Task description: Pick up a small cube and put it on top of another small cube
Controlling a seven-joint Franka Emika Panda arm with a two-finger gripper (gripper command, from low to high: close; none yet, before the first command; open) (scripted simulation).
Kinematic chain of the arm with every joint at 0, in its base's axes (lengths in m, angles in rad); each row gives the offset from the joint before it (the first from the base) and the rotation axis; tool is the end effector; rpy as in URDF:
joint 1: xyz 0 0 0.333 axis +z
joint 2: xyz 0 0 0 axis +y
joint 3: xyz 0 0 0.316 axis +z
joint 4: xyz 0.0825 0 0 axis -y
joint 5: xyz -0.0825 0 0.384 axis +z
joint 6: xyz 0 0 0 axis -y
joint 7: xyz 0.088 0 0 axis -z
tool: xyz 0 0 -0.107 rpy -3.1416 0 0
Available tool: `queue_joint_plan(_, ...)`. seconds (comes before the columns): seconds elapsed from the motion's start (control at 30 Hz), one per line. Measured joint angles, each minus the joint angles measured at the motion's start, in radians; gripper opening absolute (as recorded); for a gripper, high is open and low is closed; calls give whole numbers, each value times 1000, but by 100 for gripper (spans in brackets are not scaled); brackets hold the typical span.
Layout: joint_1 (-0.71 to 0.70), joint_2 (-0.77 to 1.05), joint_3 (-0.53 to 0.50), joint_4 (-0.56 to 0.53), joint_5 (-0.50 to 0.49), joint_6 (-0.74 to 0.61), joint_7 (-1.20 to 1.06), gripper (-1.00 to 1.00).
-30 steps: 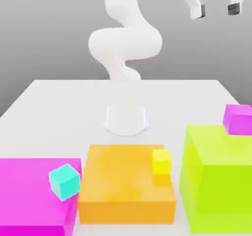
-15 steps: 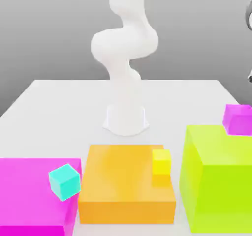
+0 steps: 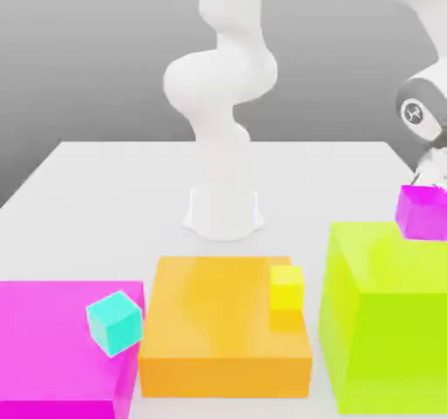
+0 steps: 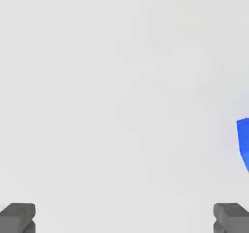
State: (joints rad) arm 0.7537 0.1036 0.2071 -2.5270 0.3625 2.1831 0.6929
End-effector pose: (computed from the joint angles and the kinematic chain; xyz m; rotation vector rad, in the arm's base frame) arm 0.2223 0.3447 0.2120 2.9061 -0.0081 -0.7352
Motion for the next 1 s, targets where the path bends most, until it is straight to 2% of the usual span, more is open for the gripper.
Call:
queue_joint_plan(0.53, 10, -80, -39, -234, -146, 455, 713, 0)
queue_joint_plan(0.7, 0, -99, -46, -308, -224, 596, 958, 0)
queue_joint_plan(0.8, -9, -111, -51, -357, -303, 680, 1124, 0)
queue_joint_plan(1.0, -23, -77, -38, -356, -357, 740, 1211, 0)
